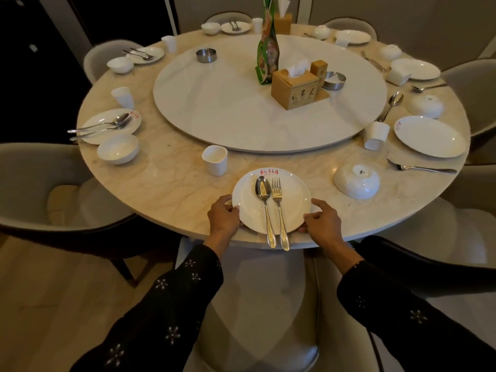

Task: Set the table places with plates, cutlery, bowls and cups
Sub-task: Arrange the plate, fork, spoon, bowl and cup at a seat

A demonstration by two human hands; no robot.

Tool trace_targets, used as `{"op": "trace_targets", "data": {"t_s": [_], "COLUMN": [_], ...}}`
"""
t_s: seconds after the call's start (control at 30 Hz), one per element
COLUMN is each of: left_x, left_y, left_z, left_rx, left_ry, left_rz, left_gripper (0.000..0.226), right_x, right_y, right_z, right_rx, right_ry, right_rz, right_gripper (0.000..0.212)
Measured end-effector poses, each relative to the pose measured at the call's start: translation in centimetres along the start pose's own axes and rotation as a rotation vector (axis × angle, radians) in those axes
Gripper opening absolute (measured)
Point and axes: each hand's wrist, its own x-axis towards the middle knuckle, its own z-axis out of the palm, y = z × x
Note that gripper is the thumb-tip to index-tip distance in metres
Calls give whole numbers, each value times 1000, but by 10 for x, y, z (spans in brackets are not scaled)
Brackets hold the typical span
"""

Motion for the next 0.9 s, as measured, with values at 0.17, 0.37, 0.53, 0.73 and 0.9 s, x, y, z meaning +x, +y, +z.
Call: {"op": "trace_targets", "data": {"t_s": [0.17, 0.37, 0.53, 0.73, 0.9], "left_x": [2, 27, 67, 102, 118], "left_y": [1, 29, 56, 69, 69], "left_z": [-3, -35, -56, -50, -34], "left_rx": [37, 179, 285, 411, 422], "left_ry": [23, 95, 135, 24, 14], "left_rz": [-29, 75, 189, 212, 218], "left_gripper": [37, 46, 65, 83, 88], "right_x": [2, 17, 23, 27, 37], "right_y": [-6, -19, -18, -14, -2], "right_z": [-8, -8, -9, -6, -5], "right_rx": [-127, -211, -230, -249, -221], "right_ry": [-19, -92, -140, -98, -95], "right_rz": [-65, -196, -136, -216, -165], "right_gripper": [54, 66, 56, 35, 41]}}
